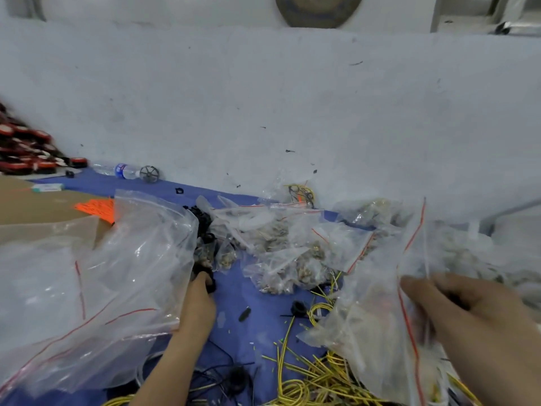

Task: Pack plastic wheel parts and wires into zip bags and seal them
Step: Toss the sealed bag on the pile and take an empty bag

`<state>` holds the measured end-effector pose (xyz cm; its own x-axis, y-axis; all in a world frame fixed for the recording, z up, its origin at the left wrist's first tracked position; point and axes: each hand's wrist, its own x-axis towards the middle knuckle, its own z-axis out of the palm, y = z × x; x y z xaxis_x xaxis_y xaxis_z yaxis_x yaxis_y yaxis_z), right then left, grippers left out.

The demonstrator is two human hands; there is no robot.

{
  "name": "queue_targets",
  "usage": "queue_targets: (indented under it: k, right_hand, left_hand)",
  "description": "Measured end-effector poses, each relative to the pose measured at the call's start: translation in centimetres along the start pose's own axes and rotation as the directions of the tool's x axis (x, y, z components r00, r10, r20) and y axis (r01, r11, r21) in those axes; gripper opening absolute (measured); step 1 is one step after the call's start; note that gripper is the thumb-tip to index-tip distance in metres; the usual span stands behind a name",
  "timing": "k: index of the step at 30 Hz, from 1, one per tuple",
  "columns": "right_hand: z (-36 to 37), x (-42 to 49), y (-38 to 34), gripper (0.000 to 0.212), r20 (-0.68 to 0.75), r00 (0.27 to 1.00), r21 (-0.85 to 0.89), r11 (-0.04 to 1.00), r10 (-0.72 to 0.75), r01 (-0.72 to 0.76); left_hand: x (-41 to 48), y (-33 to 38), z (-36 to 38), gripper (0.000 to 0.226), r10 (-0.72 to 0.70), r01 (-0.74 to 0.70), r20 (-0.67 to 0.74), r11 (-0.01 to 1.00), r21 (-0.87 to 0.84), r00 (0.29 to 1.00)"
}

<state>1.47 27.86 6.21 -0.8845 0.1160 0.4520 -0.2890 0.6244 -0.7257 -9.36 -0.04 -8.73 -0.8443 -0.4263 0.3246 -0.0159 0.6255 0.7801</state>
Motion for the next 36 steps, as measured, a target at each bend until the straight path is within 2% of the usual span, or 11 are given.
queue_targets:
  k: [4, 8, 10, 12, 14, 16, 19, 22, 27, 31, 36]
  right_hand:
    - [0.2, -0.2, -0.4, 0.037, 0.056, 0.998, 0.061, 0.998, 0.018, -0.021]
    - [1.0, -0.4, -0.1, 0.044, 0.158, 0.98, 0.127, 0.981, 0.123, -0.144]
    - [1.2, -0.4, -0.2, 0.043, 0.205, 0.965, 0.111, 0.976, 0.164, -0.189]
    - [1.3, -0.4, -0.5, 0.041, 0.222, 0.968, 0.117, 0.983, 0.116, -0.145]
    - [1.0, -0.4, -0.7, 0.042, 0.191, 0.981, 0.097, 0.994, 0.024, -0.043]
    - [2.6, -0.2, -2.2, 0.032, 0.156, 0.988, 0.095, 0.996, -0.015, 0.001]
    - [4.2, -0.6, -2.9, 0.022, 0.068, 0.996, 0.298, 0.954, -0.057, 0.034]
    - [1.6, -1.0, -3.1, 0.02, 0.272, 0.961, 0.265, 0.964, -0.053, -0.022]
    - [0.8, -1.2, -3.1, 0.007, 0.207, 0.978, 0.376, 0.926, -0.038, -0.044]
    - [-0.7, -1.1, -3.0, 0.014, -0.043, 0.999, 0.422, 0.906, 0.031, -0.01]
    - [-1.3, -1.1, -2.5, 0.009, -0.212, 0.976, 0.233, 0.968, -0.046, 0.096]
  left_hand:
    - [0.2, -0.4, 0.0, 0.039, -0.005, 0.003, 0.042, 0.998, 0.063, 0.999]
    - [0.7, 1.3, -1.0, 0.02, -0.068, 0.038, 0.202, 0.988, 0.147, 0.977]
    - [0.6, 5.4, -2.9, 0.015, -0.017, 0.062, 0.258, 0.984, -0.167, 0.966]
    - [-1.2, 11.1, -5.8, 0.011, 0.239, -0.075, 0.208, 0.809, -0.583, 0.949]
    - [-4.6, 15.9, -8.2, 0.014, 0.655, -0.334, 0.143, 0.547, -0.768, 0.742]
    - [-8.4, 18.4, -8.6, 0.018, 0.824, -0.472, 0.157, 0.456, -0.754, 0.545]
    - [-10.3, 19.2, -8.0, 0.012, 0.849, -0.744, 0.142, 0.517, -0.424, 0.509]
    - [-9.7, 19.3, -8.4, 0.007, 0.884, -0.796, 0.192, 0.467, -0.385, 0.425]
    - [-8.6, 18.7, -8.5, 0.007, 0.885, -0.829, 0.171, 0.466, -0.309, 0.433]
    - [-6.8, 17.5, -9.2, 0.021, 0.859, -0.833, 0.118, 0.512, -0.211, 0.498]
    - [-5.7, 17.0, -8.8, 0.036, 0.781, -0.612, -0.015, 0.476, -0.632, 0.624]
